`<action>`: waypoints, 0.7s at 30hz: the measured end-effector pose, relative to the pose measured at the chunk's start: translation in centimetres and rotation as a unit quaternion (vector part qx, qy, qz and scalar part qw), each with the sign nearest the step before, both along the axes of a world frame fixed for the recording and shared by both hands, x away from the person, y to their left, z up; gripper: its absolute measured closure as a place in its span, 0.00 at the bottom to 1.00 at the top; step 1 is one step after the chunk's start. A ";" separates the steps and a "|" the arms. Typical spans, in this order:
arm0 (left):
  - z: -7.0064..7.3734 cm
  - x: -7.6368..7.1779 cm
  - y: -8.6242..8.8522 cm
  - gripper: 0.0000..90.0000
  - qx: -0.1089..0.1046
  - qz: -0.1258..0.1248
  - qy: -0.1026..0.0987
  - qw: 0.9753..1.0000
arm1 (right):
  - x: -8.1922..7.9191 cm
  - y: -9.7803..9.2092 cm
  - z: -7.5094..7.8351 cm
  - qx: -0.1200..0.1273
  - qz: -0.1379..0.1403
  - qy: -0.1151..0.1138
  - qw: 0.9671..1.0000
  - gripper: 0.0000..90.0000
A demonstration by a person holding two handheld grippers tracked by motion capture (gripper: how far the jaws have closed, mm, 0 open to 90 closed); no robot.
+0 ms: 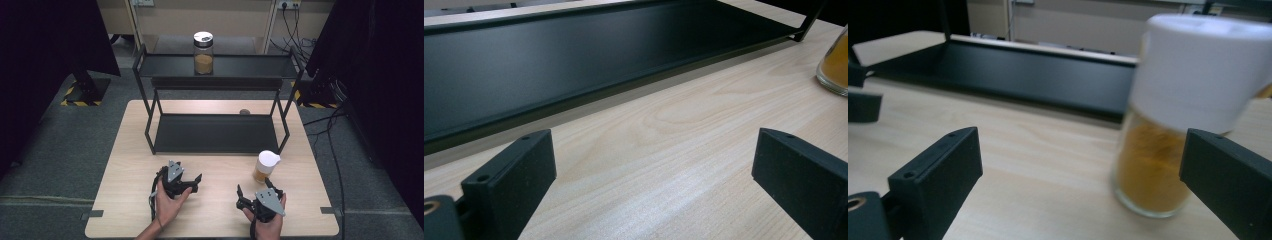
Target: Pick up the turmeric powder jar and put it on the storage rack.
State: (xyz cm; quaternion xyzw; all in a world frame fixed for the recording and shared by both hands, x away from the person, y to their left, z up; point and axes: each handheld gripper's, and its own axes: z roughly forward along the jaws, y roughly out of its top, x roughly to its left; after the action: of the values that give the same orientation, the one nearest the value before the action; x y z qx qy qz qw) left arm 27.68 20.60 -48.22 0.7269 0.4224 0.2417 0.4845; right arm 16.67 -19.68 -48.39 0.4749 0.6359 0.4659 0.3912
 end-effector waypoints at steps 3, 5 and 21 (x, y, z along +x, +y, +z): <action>0.0 -0.1 0.0 0.04 0.002 -0.001 -0.004 1.000 | 0.3 -0.7 0.4 0.007 -0.016 -0.006 1.000 0.03; -0.1 -0.1 0.0 0.04 0.002 0.000 -0.005 1.000 | 0.7 -1.3 0.6 0.010 -0.021 -0.009 1.000 0.03; 0.0 0.0 0.0 0.04 -0.003 -0.007 0.001 1.000 | 5.0 -2.9 1.8 0.016 -0.048 -0.013 0.999 0.03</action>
State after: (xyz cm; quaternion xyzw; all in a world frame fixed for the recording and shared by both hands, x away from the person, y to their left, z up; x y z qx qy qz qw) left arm 27.69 20.63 -48.24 0.7284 0.4191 0.2359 0.4880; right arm 21.62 -22.54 -46.61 0.5050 0.5997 0.4626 0.4139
